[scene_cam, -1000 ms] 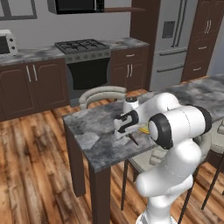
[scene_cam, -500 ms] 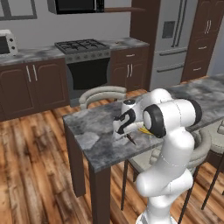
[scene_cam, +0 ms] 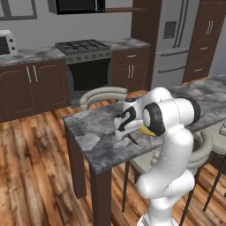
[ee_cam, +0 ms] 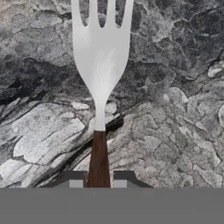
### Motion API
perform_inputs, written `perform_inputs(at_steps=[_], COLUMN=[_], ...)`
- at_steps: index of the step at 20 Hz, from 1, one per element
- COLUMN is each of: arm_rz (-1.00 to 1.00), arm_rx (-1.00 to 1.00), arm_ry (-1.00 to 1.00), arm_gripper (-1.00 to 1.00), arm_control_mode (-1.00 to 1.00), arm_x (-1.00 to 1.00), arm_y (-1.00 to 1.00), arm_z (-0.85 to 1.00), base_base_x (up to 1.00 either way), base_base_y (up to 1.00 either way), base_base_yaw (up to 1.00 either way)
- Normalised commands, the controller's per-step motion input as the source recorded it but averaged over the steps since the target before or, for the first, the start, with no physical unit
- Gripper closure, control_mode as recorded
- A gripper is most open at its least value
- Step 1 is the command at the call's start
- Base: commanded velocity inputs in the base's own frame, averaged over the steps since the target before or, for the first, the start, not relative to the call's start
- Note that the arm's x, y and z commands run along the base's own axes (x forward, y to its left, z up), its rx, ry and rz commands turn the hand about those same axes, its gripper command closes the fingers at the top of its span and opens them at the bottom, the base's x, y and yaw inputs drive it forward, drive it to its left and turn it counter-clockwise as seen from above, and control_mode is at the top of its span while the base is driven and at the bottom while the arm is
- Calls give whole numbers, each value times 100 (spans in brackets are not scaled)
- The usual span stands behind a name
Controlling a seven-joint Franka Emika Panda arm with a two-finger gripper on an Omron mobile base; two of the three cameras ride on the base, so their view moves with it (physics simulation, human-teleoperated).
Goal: Take the fork and place it on the left side of the plate. Then take the spoon and place it on the right side of the plate. Make sure they're directly next to the plate.
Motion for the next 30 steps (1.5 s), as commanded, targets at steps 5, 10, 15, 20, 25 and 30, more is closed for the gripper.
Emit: perform_inputs(at_steps=[5,10,15,20,25,30], arm_rz=[0,0,1,3,2,0], arm_rx=[-1,0,0,0,0,0], arm_ry=[1,-4,-1,0,0,0], arm_gripper=[-100,-100,-100,-100,-100,-100], arm_control_mode=[-100,-100,-100,-100,-100,-100], arm_x=[6,-16,-16,-23,-46,-79], arm_y=[0,0,0,6,27,40], arm_z=[-45,14,54,61,45,7], base_base_x=[0,0,0,0,0,0], base_base_y=[0,0,0,0,0,0], base_base_yaw=[0,0,0,0,0,0])
